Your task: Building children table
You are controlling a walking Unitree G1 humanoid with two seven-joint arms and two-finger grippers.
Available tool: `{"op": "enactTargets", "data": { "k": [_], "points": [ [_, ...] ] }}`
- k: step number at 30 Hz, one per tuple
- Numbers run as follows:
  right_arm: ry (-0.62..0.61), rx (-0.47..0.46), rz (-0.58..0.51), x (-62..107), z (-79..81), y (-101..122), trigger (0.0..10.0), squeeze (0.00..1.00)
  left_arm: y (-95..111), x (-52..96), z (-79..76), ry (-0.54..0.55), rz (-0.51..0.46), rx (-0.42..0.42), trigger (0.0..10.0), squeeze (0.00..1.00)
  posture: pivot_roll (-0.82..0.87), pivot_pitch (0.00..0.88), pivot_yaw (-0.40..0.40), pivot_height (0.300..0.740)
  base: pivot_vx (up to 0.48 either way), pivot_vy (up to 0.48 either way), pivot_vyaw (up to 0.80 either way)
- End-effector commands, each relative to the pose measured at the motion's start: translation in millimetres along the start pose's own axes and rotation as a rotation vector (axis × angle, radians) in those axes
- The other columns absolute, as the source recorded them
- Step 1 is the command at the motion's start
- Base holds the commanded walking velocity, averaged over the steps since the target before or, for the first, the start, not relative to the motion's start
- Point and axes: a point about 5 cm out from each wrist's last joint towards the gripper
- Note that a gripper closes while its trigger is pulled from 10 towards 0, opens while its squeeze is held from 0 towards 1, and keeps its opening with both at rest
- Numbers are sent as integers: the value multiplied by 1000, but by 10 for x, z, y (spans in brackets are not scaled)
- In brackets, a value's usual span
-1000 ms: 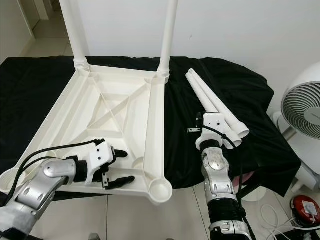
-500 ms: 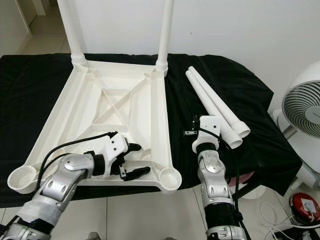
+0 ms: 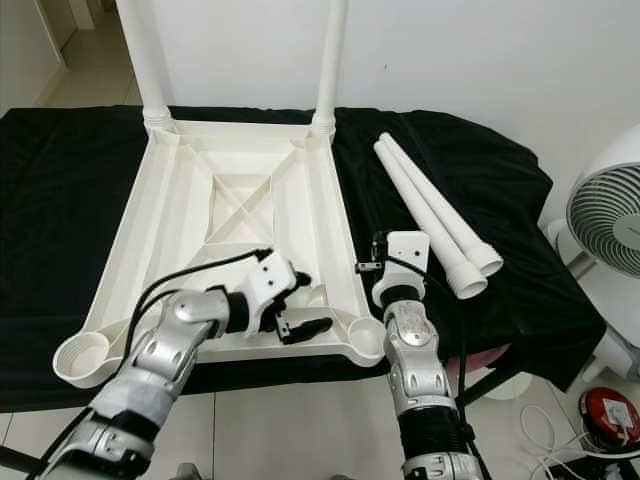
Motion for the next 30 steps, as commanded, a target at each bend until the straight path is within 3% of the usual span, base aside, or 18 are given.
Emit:
{"op": "enactTargets", "data": {
  "k": [1,3,4,8,19,20,21,22,23,24,30],
  "points": [
    [-8,-12,12,-17,-3,-7,10000,0,-66,157,403,793,100,3,10000,0,-58,12,-64,740,0,0,0],
    [-8,-13,14,-21,1,-11,10000,0,-49,174,461,821,105,-1,10000,0,-59,12,-63,740,0,0,0],
    [-10,-14,15,-32,2,-7,10000,0,-13,213,563,874,107,1,10000,0,-61,12,-60,740,0,0,0],
    [-19,-16,13,-40,-10,-1,10000,0,12,236,603,878,95,5,10000,0,-62,9,-52,740,0,0,0],
    [-178,14,22,-95,-226,-3,10000,0,160,339,429,698,-108,68,10000,0,-75,0,-19,740,0,0,0],
    [-219,2,9,-119,-312,35,10000,424,174,378,420,686,-136,84,10000,0,-75,0,-16,740,0,0,0],
    [-219,2,9,-119,-312,35,10000,424,174,378,420,686,-136,84,10000,0,-75,0,-16,740,0,0,0],
    [-244,9,5,-120,-357,45,10000,706,171,388,418,684,-136,91,10000,0,-75,0,-14,740,0,0,0],
    [-244,9,5,-120,-357,45,10000,706,171,388,418,684,-136,91,10000,0,-75,0,-14,740,0,0,0],
    [-279,-12,11,-113,-419,45,10000,1000,171,397,406,676,-135,106,10000,0,-76,0,-14,740,0,0,0],
    [-396,-120,24,-92,-648,45,10000,1000,209,372,285,584,-183,203,10000,0,-82,0,-3,740,0,0,0]
  ]
}}
Point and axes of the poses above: a point about 5 cm out from each wrist's last joint towards the gripper, its own x axis pointing back from the gripper into the wrist, its own y axis along the axis of the wrist's last joint, z = x × y, and after that the axes turned 6 degrees about -x, right-handed
